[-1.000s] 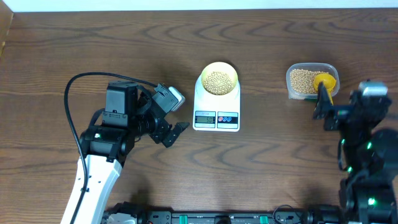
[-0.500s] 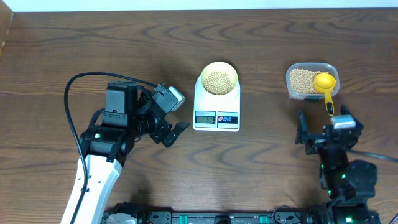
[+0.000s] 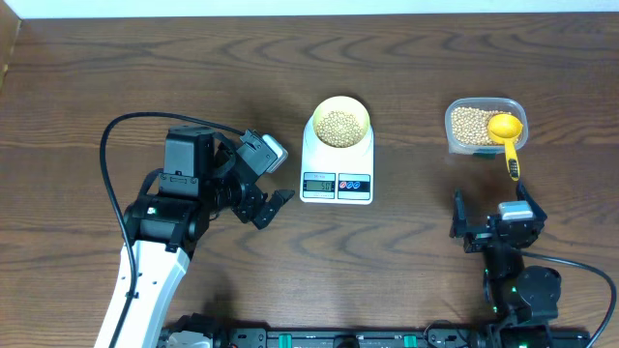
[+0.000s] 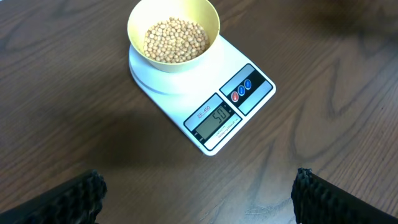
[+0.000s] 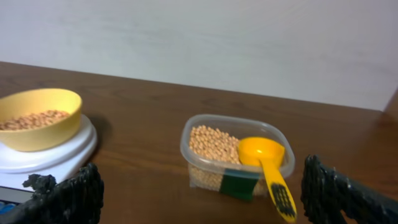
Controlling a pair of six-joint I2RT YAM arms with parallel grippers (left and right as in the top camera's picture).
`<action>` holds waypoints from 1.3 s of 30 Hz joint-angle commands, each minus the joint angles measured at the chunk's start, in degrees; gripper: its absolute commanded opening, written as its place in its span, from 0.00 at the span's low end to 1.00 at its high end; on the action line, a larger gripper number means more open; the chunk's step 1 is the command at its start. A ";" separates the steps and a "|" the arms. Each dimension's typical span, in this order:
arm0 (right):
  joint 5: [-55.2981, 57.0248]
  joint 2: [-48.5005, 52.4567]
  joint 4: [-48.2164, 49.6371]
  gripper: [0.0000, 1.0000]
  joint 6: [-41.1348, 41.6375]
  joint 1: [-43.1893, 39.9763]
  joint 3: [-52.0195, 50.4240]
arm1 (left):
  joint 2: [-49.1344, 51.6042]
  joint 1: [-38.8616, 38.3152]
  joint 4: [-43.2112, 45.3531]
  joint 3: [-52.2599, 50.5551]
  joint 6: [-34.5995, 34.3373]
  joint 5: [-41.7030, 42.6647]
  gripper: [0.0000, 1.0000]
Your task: Scoop item into bowl and weigh 50g on scale
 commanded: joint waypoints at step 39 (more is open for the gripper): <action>2.08 -4.94 -4.39 0.99 -0.76 -1.42 -1.01 | 0.00 0.24 -0.04 -0.09 0.76 0.50 0.97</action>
